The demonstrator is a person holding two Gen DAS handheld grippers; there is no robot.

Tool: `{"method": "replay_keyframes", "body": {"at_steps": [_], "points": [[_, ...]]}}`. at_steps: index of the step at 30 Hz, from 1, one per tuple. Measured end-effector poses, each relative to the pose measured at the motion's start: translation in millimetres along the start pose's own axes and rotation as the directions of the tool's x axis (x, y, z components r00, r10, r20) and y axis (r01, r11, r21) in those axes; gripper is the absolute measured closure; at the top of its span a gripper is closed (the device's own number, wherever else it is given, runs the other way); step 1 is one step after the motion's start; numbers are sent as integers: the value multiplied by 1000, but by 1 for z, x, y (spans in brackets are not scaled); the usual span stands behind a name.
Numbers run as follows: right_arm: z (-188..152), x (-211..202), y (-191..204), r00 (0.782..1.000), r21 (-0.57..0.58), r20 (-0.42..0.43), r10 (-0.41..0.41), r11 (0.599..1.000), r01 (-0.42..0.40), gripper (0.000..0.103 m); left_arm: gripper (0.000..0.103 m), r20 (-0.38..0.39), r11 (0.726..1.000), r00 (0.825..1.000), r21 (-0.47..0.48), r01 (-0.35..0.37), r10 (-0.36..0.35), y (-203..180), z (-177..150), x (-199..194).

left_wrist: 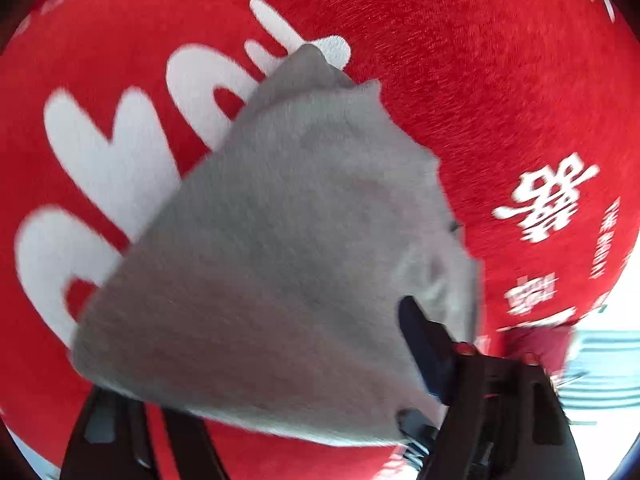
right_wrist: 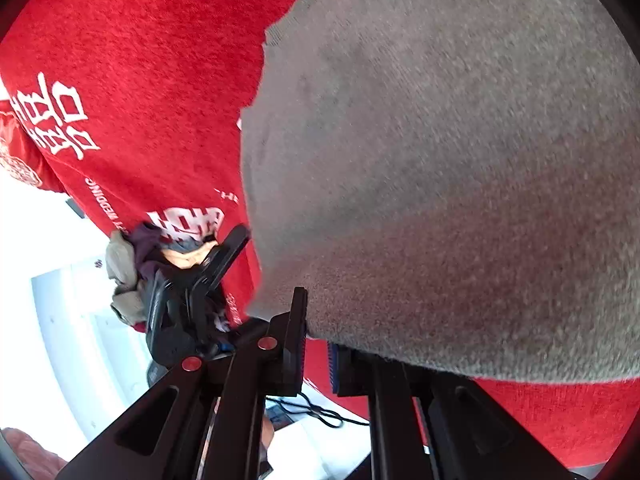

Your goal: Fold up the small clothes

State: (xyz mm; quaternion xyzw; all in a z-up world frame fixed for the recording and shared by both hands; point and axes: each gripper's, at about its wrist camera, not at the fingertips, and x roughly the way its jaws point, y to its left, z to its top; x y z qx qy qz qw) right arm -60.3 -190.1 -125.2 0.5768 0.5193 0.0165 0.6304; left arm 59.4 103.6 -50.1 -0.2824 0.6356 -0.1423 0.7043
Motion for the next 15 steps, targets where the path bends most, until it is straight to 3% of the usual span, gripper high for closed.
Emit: {"method": "replay_keyframes", "body": {"at_steps": [2, 6, 11, 12, 15], "points": [[-1, 2, -1, 1000, -3, -17, -16, 1000, 16, 93, 78, 5, 996, 997, 59, -73, 73, 0, 1, 4], [0, -1, 9, 994, -59, -66, -85, 995, 81, 89, 87, 37, 975, 992, 182, -128, 123, -7, -1, 2], [4, -12, 42, 968, -227, -100, -230, 953, 202, 84, 89, 87, 915, 978, 345, -209, 191, -26, -8, 0], [6, -14, 51, 960, -266, -96, -263, 936, 230, 78, 89, 86, 913, 978, 350, -210, 192, -26, -8, -1], [13, -17, 69, 944, -329, -85, -320, 903, 276, 39, 89, 81, 907, 977, 362, -214, 199, -27, -7, -2]]}}
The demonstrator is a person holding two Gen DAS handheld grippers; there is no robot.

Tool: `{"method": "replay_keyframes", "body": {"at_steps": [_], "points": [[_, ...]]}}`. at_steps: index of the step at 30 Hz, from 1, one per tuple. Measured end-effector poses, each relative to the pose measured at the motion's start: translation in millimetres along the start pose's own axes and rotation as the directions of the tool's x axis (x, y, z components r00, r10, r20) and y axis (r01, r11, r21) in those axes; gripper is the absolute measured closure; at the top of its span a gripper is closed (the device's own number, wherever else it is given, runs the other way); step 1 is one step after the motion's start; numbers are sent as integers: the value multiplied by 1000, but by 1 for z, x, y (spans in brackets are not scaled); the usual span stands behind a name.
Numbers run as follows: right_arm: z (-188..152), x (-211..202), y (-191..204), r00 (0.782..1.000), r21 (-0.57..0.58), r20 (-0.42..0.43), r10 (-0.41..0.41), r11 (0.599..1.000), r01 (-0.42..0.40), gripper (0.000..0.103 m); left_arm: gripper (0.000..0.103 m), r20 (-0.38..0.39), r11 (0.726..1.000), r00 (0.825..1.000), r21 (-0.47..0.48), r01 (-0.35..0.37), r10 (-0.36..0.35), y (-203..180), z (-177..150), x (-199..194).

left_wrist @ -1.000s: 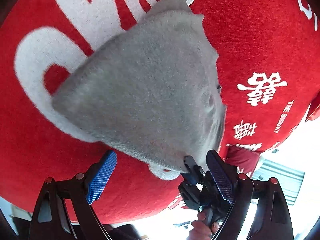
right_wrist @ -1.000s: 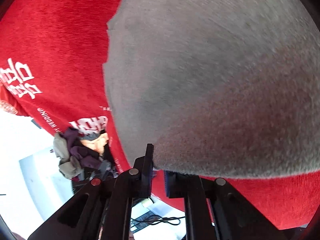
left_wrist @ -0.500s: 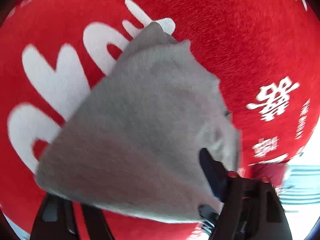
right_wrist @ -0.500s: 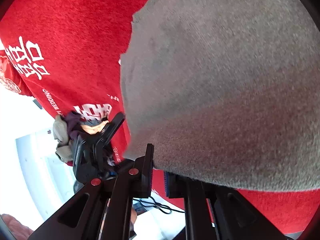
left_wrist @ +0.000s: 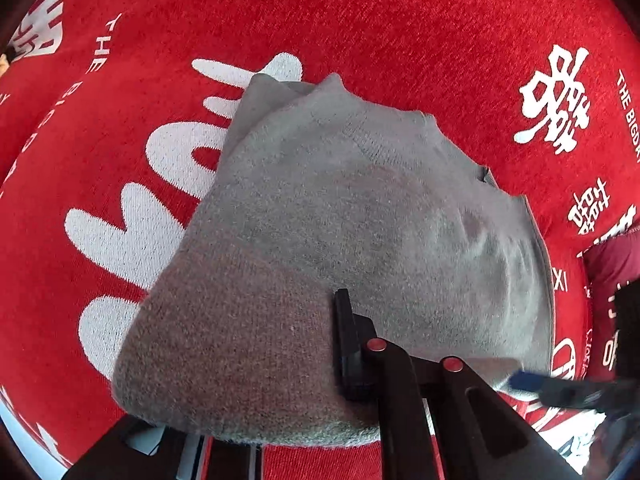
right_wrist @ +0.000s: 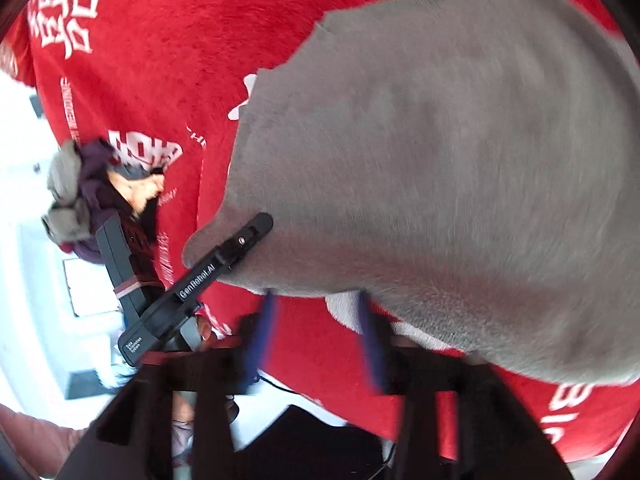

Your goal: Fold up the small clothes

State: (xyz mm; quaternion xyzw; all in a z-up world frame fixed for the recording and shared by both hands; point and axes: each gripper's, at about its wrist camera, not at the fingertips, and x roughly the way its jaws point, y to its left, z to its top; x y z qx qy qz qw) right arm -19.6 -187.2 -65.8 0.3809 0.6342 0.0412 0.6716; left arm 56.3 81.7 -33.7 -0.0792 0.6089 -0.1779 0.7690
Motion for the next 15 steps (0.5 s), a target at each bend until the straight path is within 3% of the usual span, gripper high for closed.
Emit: {"method": "replay_keyframes", "body": {"at_steps": [9, 13, 15], "points": [[54, -3, 48, 993, -156, -28, -116, 982, 110, 36, 89, 0, 999, 1000, 34, -11, 11, -1, -1, -2], [81, 21, 72, 979, -211, -102, -174, 966, 150, 36, 89, 41, 991, 997, 121, -65, 60, -13, -6, -6], [95, 34, 86, 969, -255, -144, -202, 954, 161, 36, 89, 87, 969, 992, 222, -109, 91, -24, -11, -12]]}}
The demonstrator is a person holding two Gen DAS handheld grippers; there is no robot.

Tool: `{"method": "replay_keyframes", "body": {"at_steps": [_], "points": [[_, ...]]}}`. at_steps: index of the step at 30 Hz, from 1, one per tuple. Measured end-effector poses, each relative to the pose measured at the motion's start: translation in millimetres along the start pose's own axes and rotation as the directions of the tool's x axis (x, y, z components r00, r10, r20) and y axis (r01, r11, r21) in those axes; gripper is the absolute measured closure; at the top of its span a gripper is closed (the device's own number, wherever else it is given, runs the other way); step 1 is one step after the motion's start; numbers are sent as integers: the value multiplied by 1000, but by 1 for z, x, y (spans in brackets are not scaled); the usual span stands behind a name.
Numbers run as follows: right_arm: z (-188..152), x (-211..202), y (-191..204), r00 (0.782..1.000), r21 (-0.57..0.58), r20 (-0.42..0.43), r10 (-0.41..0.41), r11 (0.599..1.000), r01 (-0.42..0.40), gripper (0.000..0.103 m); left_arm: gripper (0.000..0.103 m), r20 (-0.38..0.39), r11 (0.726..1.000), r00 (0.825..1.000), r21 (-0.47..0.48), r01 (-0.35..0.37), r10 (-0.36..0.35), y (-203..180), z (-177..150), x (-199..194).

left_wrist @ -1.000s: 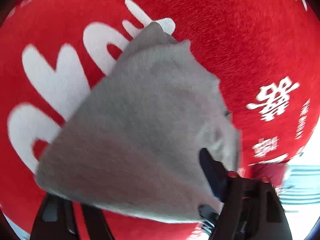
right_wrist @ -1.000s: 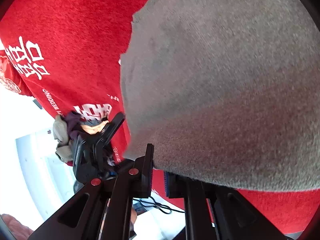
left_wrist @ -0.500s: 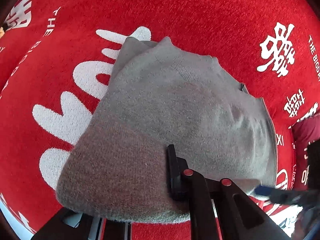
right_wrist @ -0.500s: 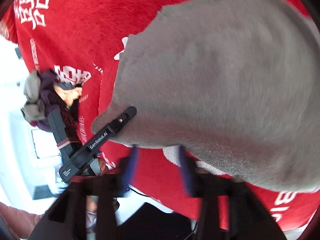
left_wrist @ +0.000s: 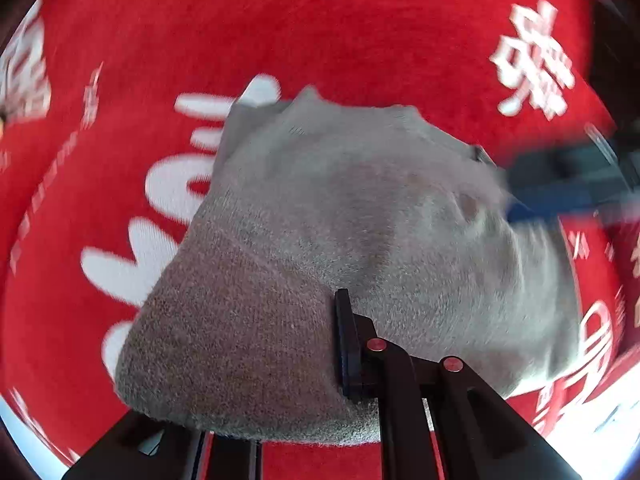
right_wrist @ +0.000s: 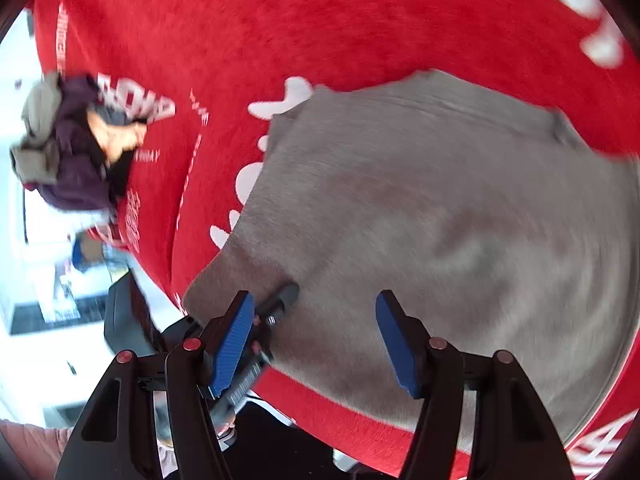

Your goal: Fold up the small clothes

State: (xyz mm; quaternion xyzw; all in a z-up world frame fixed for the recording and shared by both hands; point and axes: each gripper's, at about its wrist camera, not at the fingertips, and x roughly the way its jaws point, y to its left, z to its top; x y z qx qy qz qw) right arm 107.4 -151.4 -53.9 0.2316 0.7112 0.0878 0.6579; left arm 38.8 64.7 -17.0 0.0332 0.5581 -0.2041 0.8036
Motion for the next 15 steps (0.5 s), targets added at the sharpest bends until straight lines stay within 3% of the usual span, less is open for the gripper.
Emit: {"method": "replay_keyframes", "body": {"at_steps": [2, 4, 9, 11, 15], "points": [[19, 8, 15, 999, -59, -42, -30, 998, 27, 34, 89, 37, 994, 999, 105, -35, 31, -12, -3, -5], [36, 18, 28, 995, -102, -78, -57, 994, 49, 26, 89, 68, 975, 996, 210, -65, 52, -23, -8, -9], [79, 58, 65, 973, -162, -221, -70, 986, 34, 22, 89, 110, 944, 992, 315, -100, 68, -33, -15, -14], [91, 82, 82, 948, -208, -293, -125, 976, 64, 22, 89, 125, 933, 989, 341, -112, 73, -39, -16, -15], [105, 122, 110, 886, -325, -344, -310, 925, 198, 22, 89, 152, 917, 985, 376, -131, 78, -48, -16, -18]]}}
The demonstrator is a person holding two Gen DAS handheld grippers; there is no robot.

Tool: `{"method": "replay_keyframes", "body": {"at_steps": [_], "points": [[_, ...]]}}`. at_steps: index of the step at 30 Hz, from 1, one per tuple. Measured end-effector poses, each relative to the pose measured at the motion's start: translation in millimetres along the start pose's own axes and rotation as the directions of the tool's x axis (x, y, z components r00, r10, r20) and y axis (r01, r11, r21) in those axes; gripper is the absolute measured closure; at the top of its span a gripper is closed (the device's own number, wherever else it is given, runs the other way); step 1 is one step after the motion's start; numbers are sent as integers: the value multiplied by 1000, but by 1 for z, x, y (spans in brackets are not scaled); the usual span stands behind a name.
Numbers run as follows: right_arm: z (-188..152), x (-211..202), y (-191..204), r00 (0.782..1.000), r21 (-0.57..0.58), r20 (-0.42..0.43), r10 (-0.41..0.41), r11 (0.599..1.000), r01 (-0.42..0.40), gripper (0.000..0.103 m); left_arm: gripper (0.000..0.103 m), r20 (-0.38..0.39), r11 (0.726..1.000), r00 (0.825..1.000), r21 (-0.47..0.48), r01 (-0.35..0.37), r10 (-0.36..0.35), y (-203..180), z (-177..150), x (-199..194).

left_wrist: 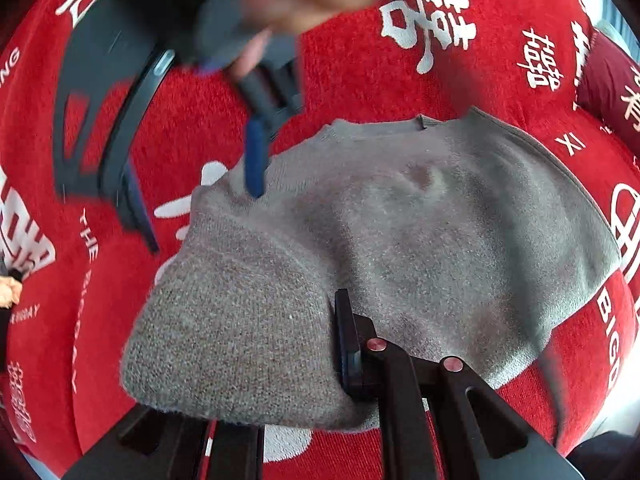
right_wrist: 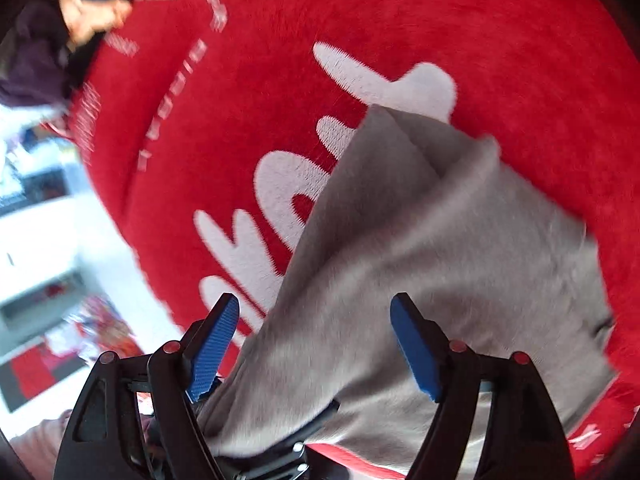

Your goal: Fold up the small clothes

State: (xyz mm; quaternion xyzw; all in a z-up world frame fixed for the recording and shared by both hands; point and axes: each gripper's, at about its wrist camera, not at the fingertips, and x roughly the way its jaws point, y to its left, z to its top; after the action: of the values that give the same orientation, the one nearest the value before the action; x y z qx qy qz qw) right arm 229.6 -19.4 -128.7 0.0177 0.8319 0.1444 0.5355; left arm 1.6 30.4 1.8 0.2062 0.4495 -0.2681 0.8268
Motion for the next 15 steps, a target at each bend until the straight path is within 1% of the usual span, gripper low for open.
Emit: {"method": "replay_keyframes", "body": {"at_steps": [2, 3, 6, 7, 9, 10, 11, 12, 13, 15], "points": [[8, 12, 9, 998, -19, -50, -46, 999, 45, 22, 89, 7, 1000, 1000, 3, -2, 2, 0, 0, -2], [12, 20, 15, 993, -32, -82, -87, 996, 85, 22, 89, 8, 1000, 1000, 2, -2, 2, 1, 0, -2], [19, 39, 25, 970, -79, -141, -196, 979, 187, 22, 89, 8, 1000, 1000, 4, -4, 4, 2, 0, -2], [20, 43, 26, 964, -89, -148, -222, 974, 210, 22, 89, 8, 1000, 1000, 6, -5, 5, 2, -1, -2], [22, 48, 26, 958, -84, -156, -240, 970, 229, 22, 89, 7, 1000, 1000, 9, -7, 7, 1, -1, -4], [23, 50, 24, 958, -75, -156, -239, 970, 229, 26, 89, 5, 1000, 1000, 10, -8, 8, 1, 0, -4], [22, 50, 21, 959, -69, -146, -242, 970, 234, 33, 89, 4, 1000, 1000, 11, -8, 8, 1, 1, -4], [21, 49, 19, 954, -71, -130, -270, 962, 263, 58, 89, 1, 1000, 1000, 7, -8, 8, 3, 1, -3], [19, 44, 15, 955, -66, -105, -278, 960, 273, 71, 89, 1, 1000, 1000, 4, -5, 5, 4, 1, -2], [12, 31, 4, 979, -25, -48, -200, 980, 199, 85, 89, 6, 1000, 1000, 0, -7, 7, 5, 3, -5]]}}
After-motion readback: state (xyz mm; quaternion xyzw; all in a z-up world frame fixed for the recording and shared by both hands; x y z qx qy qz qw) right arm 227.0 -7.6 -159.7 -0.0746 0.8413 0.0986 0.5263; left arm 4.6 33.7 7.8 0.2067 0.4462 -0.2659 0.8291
